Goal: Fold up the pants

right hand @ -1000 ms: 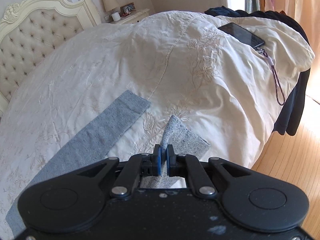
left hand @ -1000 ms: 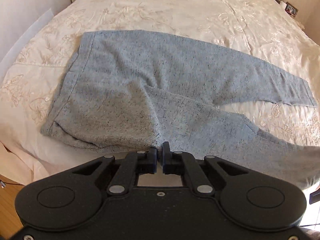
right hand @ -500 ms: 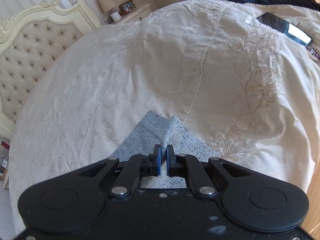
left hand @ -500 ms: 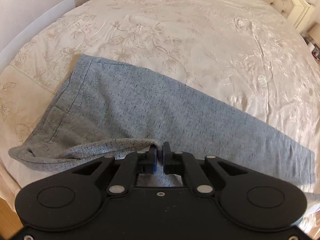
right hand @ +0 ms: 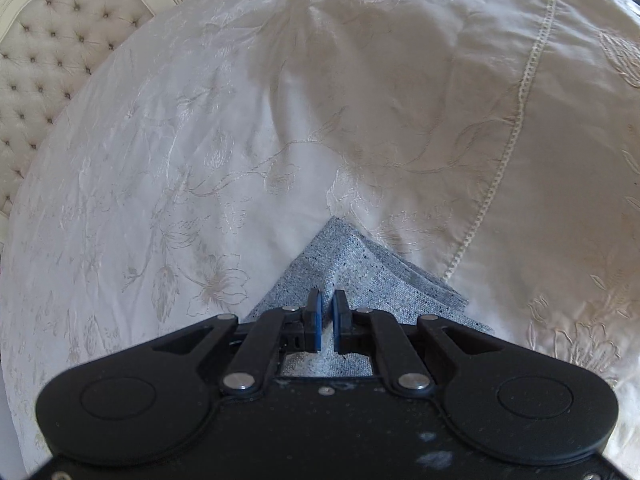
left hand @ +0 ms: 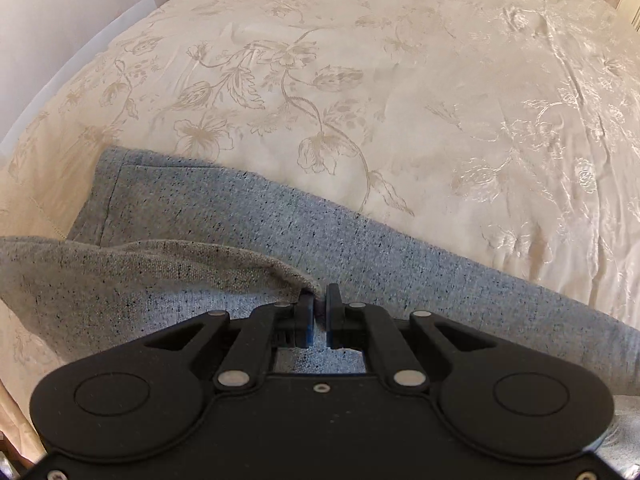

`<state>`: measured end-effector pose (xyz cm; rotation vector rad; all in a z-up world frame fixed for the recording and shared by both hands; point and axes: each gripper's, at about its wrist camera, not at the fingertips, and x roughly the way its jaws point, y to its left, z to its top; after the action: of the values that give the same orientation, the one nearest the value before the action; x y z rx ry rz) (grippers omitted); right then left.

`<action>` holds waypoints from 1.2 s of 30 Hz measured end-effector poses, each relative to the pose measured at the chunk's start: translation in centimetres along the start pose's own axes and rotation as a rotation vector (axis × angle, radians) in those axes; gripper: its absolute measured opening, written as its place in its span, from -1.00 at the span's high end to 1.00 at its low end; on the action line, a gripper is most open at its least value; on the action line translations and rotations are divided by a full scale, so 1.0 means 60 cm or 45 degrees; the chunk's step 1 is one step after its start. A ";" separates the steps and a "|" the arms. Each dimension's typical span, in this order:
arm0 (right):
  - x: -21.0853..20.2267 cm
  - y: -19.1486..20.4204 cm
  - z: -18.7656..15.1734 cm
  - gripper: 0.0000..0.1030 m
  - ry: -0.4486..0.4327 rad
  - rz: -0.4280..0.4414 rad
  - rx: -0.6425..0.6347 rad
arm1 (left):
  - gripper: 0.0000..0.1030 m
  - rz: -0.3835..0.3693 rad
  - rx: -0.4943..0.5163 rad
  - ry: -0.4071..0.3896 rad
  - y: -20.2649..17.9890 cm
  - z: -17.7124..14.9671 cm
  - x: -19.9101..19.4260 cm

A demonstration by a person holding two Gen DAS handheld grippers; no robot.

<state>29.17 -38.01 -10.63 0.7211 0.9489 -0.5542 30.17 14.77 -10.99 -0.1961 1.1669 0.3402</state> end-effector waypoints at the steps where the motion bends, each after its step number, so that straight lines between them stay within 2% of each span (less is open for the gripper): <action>1: 0.010 0.004 0.004 0.87 0.010 -0.002 -0.008 | 0.86 0.009 -0.001 0.004 -0.006 0.006 0.007; 8: 0.081 0.019 0.034 0.83 0.085 -0.004 -0.027 | 0.86 0.070 0.032 0.046 -0.050 0.036 0.055; 9: 0.088 0.017 0.037 0.73 0.102 0.009 -0.027 | 0.86 0.086 0.049 0.057 -0.057 0.038 0.064; 12: 0.092 0.011 0.054 0.66 0.089 0.105 -0.034 | 0.86 0.128 0.087 0.079 -0.072 0.040 0.084; 16: 0.060 -0.011 0.078 0.61 0.034 0.153 -0.118 | 0.86 0.168 0.094 0.092 -0.081 0.038 0.100; 20: 0.047 -0.040 0.093 0.61 0.061 0.160 -0.217 | 0.86 0.195 0.113 0.094 -0.089 0.038 0.107; 29: 0.104 -0.043 0.091 0.52 0.169 0.243 -0.426 | 0.86 0.222 0.101 0.083 -0.095 0.035 0.108; 36: 0.132 -0.032 0.087 0.41 0.219 0.274 -0.517 | 0.86 0.234 0.092 0.064 -0.098 0.033 0.098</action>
<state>34.34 -44.06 -16.08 0.4988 1.0865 -0.1028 36.08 10.87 -15.81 -0.0339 1.2484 0.4562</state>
